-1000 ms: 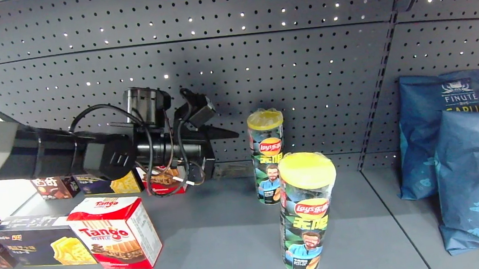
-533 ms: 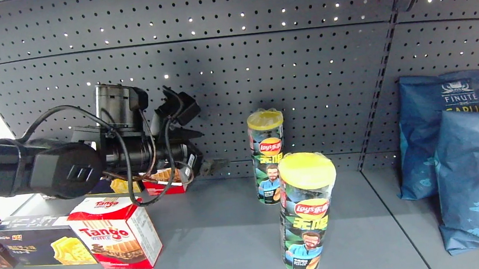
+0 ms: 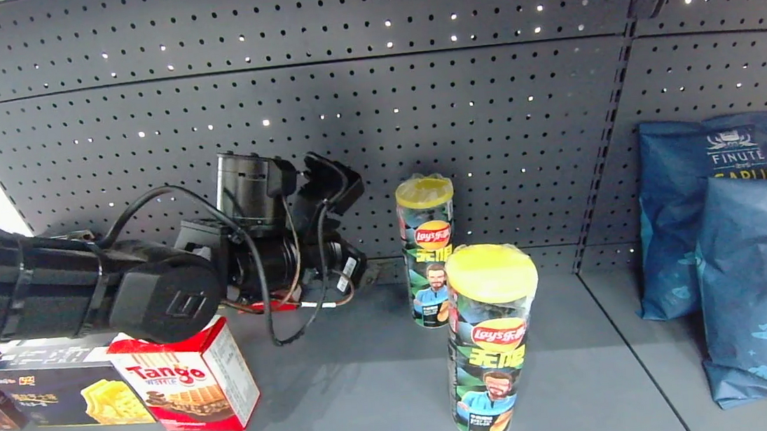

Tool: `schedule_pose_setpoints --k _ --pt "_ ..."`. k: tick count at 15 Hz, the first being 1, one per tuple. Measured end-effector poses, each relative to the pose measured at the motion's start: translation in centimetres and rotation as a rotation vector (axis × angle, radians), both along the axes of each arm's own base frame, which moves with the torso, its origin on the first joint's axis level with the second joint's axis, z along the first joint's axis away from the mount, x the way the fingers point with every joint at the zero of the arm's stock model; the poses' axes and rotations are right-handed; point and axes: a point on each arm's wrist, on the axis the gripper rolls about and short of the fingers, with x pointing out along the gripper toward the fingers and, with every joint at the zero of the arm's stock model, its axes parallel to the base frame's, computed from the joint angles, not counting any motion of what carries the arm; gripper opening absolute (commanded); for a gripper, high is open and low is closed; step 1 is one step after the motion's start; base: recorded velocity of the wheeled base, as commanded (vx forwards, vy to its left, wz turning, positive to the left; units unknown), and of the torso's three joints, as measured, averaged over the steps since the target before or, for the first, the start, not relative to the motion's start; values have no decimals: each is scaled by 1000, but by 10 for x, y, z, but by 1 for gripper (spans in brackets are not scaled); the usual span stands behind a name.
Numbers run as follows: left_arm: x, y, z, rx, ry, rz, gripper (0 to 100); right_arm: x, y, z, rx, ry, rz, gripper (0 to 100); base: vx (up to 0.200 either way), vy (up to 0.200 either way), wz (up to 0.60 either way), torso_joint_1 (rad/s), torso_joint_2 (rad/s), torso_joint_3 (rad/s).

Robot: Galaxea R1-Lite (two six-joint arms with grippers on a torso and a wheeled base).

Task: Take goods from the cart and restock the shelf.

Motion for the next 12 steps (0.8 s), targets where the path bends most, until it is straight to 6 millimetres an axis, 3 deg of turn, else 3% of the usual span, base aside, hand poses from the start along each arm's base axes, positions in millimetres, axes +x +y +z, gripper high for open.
schedule_pose_setpoints --k 12 --pt "23 -20 -23 15 7 15 100 0 0 0 0 0 0 100 0 0 0 0 0 0"
